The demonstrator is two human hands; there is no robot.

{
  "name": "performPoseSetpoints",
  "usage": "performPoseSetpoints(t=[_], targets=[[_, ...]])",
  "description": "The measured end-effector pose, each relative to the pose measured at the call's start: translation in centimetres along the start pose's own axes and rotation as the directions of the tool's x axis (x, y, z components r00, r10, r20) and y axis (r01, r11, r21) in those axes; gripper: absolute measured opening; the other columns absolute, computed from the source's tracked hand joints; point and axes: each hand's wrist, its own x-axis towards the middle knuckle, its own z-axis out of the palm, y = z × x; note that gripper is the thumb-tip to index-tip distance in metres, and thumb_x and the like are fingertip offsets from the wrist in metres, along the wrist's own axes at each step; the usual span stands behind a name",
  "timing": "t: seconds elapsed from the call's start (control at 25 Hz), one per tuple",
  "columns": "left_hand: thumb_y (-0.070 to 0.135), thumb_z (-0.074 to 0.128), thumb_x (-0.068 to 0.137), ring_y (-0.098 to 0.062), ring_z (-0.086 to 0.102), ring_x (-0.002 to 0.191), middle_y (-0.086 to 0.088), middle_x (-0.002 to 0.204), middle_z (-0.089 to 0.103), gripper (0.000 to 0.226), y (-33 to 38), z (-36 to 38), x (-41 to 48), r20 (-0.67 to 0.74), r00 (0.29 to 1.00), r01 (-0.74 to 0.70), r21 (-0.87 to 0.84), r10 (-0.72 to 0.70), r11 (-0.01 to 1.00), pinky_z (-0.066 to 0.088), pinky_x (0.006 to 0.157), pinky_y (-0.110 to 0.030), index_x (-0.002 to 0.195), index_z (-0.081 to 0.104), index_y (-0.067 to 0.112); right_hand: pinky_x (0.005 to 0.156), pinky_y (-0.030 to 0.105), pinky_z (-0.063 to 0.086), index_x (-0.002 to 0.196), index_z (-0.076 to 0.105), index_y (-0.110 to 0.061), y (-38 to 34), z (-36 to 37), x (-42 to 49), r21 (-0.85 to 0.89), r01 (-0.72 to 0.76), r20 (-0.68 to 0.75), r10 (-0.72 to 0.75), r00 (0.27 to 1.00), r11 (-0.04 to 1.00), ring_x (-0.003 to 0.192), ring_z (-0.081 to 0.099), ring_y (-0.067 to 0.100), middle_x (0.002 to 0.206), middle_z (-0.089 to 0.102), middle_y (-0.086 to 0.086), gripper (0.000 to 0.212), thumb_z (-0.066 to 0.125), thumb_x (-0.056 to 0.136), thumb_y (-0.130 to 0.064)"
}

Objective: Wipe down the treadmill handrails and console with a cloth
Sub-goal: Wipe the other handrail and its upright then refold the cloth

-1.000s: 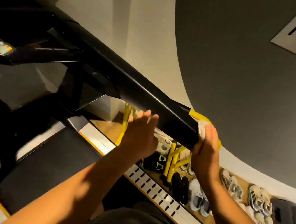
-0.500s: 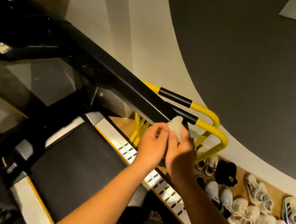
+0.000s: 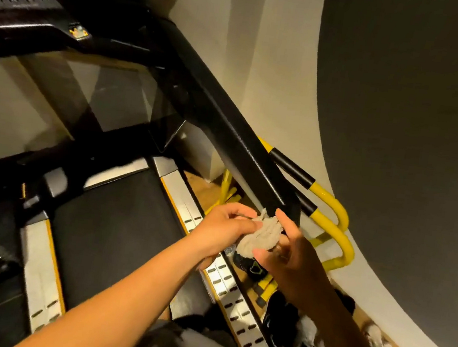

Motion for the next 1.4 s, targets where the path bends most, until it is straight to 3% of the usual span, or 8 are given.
performPoseSetpoints(t=[0.4, 0.52, 0.72, 0.84, 0.96, 1.08, 1.24, 1.4], targets=[[0.021, 0.058, 0.085, -0.030, 0.064, 0.092, -0.014, 0.100, 0.064, 0.016, -3.3, -3.4, -1.6, 0.249, 0.966, 0.078, -0.026, -0.069, 0.997, 0.053, 0.084, -0.039, 0.094, 0.069, 0.014, 0.056, 0.015, 0.042, 0.085, 0.062, -0.029, 0.0, 0.9, -0.5, -0.501, 0.075, -0.086, -0.136, 0.987, 0.862, 0.069, 0.058, 0.006, 0.073, 0.061, -0.013, 0.049, 0.062, 0.056, -0.069], [0.019, 0.060, 0.084, -0.028, 0.059, 0.088, -0.013, 0.096, 0.059, 0.009, -4.2, -3.4, -1.7, 0.256, 0.965, 0.120, -0.211, -0.063, 0.970, 0.051, 0.077, -0.038, 0.088, 0.065, 0.014, 0.063, 0.013, 0.049, 0.081, 0.061, -0.018, 0.7, 0.4, 0.1, -0.385, 0.102, -0.005, -0.113, 0.994, 0.917, 0.081, 0.061, 0.007, 0.087, 0.062, -0.009, 0.043, 0.075, 0.062, -0.053], [0.000, 0.064, 0.080, -0.019, 0.056, 0.075, -0.008, 0.085, 0.057, 0.022, -4.2, -3.1, -1.4, -0.130, 0.992, -0.052, -0.389, 0.002, 0.920, 0.046, 0.062, -0.029, 0.069, 0.062, 0.020, 0.054, 0.019, 0.050, 0.083, 0.059, -0.015, -0.1, -1.4, 1.0, -0.224, 0.114, -0.001, -0.117, 0.993, 0.968, 0.063, 0.058, 0.005, 0.075, 0.061, -0.001, 0.054, 0.068, 0.058, -0.062], [-0.005, 0.060, 0.082, -0.018, 0.061, 0.077, -0.012, 0.103, 0.057, 0.024, -4.1, -2.7, -1.6, -0.039, 0.999, -0.007, -0.615, -0.021, 0.789, 0.049, 0.060, -0.027, 0.089, 0.067, 0.017, 0.069, 0.029, 0.057, 0.106, 0.066, -0.016, -0.1, -3.2, 1.3, -0.051, 0.122, 0.109, -0.116, 0.987, 0.991, 0.088, 0.068, 0.015, 0.095, 0.070, 0.003, 0.059, 0.076, 0.065, -0.057], [0.000, 0.063, 0.086, -0.023, 0.063, 0.089, -0.013, 0.111, 0.063, 0.025, -4.2, -2.1, -1.2, 0.140, 0.990, 0.045, -0.393, 0.012, 0.918, 0.053, 0.073, -0.030, 0.108, 0.070, 0.010, 0.061, 0.026, 0.054, 0.104, 0.067, -0.017, -0.1, -5.0, 1.2, -0.024, 0.121, 0.050, -0.119, 0.992, 0.992, 0.077, 0.067, 0.018, 0.086, 0.069, 0.005, 0.044, 0.067, 0.078, -0.053], [0.009, 0.064, 0.088, -0.023, 0.062, 0.084, -0.005, 0.090, 0.066, 0.009, -4.6, -0.3, -0.3, 0.230, 0.972, -0.019, -0.136, 0.050, 0.991, 0.052, 0.067, -0.030, 0.091, 0.073, 0.011, 0.056, 0.016, 0.048, 0.097, 0.059, -0.021, 0.1, -5.3, 1.6, -0.346, 0.187, -0.056, -0.219, 0.974, 0.920, 0.073, 0.061, 0.004, 0.079, 0.060, -0.006, 0.018, 0.049, 0.095, -0.036], [0.016, 0.067, 0.086, -0.020, 0.059, 0.083, -0.008, 0.091, 0.061, 0.015, -5.4, 2.1, 2.5, -0.101, 0.991, -0.104, -0.227, 0.083, 0.968, 0.049, 0.066, -0.024, 0.099, 0.067, 0.008, 0.055, 0.004, 0.041, 0.098, 0.060, -0.020, -0.3, -4.1, 4.3, -0.581, 0.279, -0.113, -0.415, 0.903, 0.765, 0.069, 0.056, -0.003, 0.076, 0.057, -0.009, 0.018, 0.050, 0.092, -0.034], [0.016, 0.061, 0.089, -0.028, 0.050, 0.115, -0.016, 0.130, 0.048, 0.050, -4.1, 7.5, 5.1, -0.644, 0.762, -0.123, -0.055, 0.059, 0.991, 0.049, 0.094, -0.034, 0.134, 0.044, 0.004, 0.063, 0.032, 0.052, 0.088, 0.060, -0.022, 0.0, -3.0, 9.0, -0.630, 0.120, -0.190, -0.303, 0.934, 0.767, 0.074, 0.059, 0.015, 0.078, 0.061, -0.003, 0.013, 0.060, 0.088, -0.035]])
